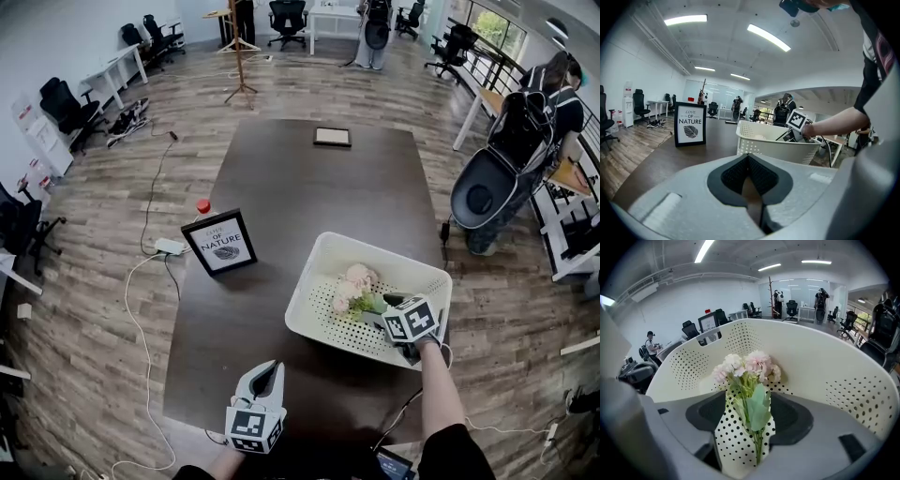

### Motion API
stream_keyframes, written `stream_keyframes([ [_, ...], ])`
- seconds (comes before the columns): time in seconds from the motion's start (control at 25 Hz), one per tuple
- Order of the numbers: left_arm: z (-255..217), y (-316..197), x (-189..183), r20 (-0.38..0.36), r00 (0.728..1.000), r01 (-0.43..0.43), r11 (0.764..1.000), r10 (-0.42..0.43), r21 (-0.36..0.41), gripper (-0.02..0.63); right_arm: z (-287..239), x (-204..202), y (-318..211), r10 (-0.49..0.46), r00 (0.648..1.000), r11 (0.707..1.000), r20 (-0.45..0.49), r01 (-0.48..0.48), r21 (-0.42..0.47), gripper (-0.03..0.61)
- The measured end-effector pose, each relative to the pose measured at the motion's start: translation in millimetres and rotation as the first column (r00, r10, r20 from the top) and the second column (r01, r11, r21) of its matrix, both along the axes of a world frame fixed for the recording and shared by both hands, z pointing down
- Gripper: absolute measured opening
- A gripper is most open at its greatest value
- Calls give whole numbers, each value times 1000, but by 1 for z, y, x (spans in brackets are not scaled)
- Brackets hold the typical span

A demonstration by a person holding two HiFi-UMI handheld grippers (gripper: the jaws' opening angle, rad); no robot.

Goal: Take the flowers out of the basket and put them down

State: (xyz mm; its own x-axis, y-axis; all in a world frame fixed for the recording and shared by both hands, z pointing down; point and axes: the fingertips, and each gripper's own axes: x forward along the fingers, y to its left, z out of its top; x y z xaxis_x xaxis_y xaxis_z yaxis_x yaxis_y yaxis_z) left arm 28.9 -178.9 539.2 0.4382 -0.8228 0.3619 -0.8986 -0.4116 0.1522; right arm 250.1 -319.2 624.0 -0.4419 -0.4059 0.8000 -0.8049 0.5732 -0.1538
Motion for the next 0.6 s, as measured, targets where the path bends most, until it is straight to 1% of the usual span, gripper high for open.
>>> stream_keyframes([
  [0.16,3,-2,-2,8,1000,9,1000,-9,-13,9,18,-1,4,-32,999,999,-34,31,-42,311],
  [0.44,8,-1,3,22,1000,-4,1000,5,-26,9,28,-1,-3,-30,998,999,-61,28,-47,311],
  [0.6,7,-6,0,-19,1000,18,999,-19,-44,9,35,-1,-2,-60,993,997,-97,54,-60,311],
])
